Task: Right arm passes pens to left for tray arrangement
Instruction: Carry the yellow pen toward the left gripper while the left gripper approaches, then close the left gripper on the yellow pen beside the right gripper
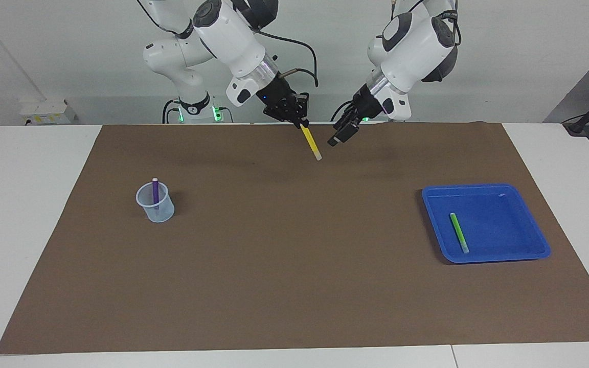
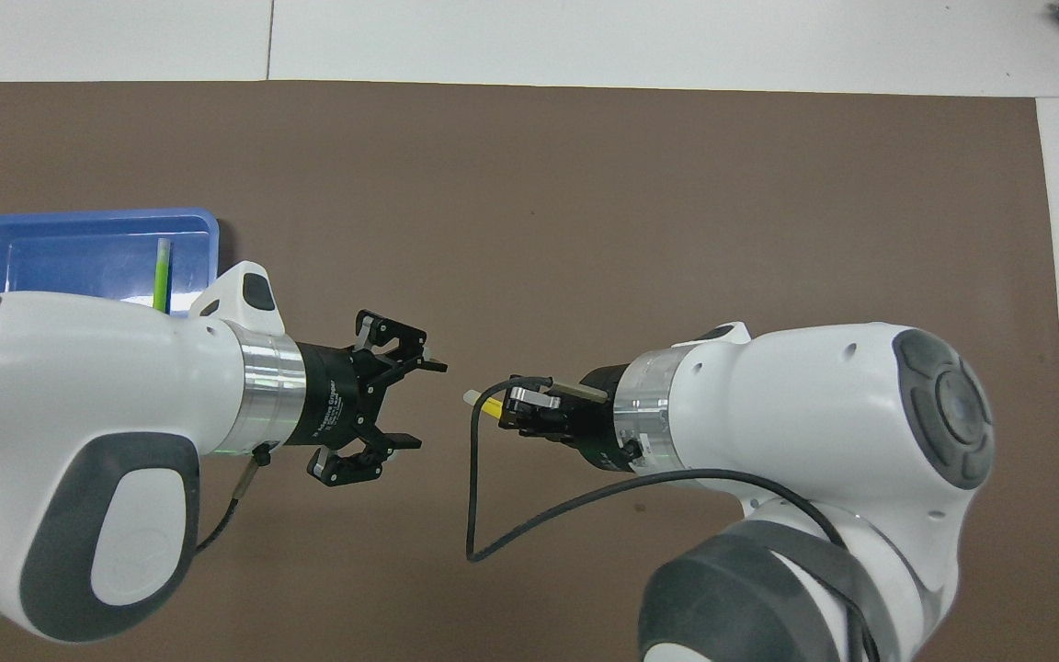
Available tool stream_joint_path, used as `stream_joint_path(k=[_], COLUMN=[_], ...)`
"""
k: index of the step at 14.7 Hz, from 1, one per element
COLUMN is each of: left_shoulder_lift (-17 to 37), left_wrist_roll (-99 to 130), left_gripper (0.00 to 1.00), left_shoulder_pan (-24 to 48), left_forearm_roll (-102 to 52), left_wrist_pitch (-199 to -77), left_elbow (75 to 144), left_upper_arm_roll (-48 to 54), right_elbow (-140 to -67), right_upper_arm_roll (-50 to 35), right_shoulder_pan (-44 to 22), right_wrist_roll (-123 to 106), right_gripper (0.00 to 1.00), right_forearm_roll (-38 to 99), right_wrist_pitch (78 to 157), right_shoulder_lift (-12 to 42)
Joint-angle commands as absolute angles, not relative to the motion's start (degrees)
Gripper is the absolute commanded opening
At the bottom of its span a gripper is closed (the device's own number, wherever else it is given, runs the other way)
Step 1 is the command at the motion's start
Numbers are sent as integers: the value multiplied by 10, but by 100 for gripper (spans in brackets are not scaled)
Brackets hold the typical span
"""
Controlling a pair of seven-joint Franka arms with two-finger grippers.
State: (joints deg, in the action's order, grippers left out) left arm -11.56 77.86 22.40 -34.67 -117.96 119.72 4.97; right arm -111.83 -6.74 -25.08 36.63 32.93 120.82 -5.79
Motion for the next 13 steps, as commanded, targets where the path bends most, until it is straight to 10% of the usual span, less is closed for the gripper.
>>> stream_joint_path(k=[1,13], left_shoulder_lift=[-135,-134], left_wrist_roll=[794,874], left_gripper=[76,70], left_shoulder_pan=[245,278], left_forearm_roll=[-363,-381], left_wrist_pitch=[-1214,-1311], left_elbow=[1224,1245], left_upper_arm_roll=[43,42], right_elbow=[-1128,-1125], right_upper_arm_roll=[-69,-69], right_shoulder_pan=[-248,-249], right_wrist_roll=[364,366], right_gripper=[0,0], right_forearm_roll=[348,373], right_wrist_pitch=[1221,1239], right_shoulder_lift=[-65,-63])
